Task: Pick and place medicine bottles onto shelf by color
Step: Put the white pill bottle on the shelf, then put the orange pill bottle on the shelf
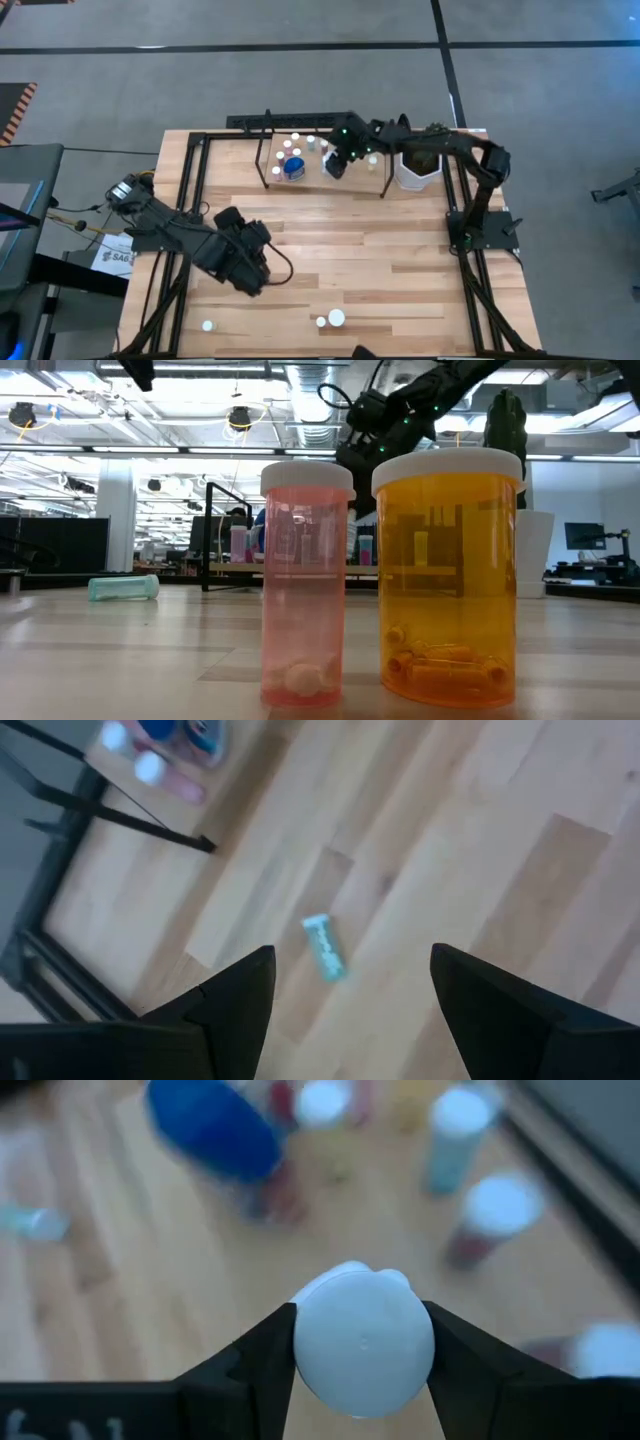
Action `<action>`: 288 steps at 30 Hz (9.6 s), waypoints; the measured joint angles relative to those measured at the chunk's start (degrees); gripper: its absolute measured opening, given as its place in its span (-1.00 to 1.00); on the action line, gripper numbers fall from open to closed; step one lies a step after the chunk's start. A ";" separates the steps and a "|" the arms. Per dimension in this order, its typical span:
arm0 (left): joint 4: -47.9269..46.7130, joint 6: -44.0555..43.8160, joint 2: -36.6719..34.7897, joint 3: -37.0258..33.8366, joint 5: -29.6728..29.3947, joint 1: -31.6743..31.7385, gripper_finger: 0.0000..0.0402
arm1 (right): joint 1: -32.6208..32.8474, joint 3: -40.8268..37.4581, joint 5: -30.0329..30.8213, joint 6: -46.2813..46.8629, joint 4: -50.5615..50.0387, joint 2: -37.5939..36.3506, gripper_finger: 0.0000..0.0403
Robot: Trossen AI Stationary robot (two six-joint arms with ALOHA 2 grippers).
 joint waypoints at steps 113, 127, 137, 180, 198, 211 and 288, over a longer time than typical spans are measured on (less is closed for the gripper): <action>11.30 1.84 -2.72 -0.02 4.00 -15.64 0.26 | 63.83 12.51 19.32 18.50 -2.73 8.24 0.27; 11.39 0.33 -1.81 -0.02 2.20 -16.97 0.26 | 62.68 12.29 19.92 17.55 -5.14 13.84 0.27; 11.52 -0.66 -1.48 -0.02 1.77 -16.95 0.26 | 62.66 12.27 22.23 16.35 -8.03 13.81 0.27; 11.52 -0.95 -1.41 -0.02 2.11 -16.91 0.26 | 62.31 6.30 19.02 21.02 -0.72 12.37 0.07; 11.56 -2.16 -1.41 -0.02 2.01 -16.23 0.26 | 48.20 6.35 19.17 8.74 -14.46 -0.45 0.15; 11.51 -1.67 -1.41 -0.02 0.83 -11.59 0.26 | 23.66 4.84 19.39 -5.18 -18.47 -4.20 0.14; 9.44 5.34 -1.41 0.00 -2.12 0.09 0.26 | -2.87 -13.54 13.73 -9.64 -2.23 -10.58 0.14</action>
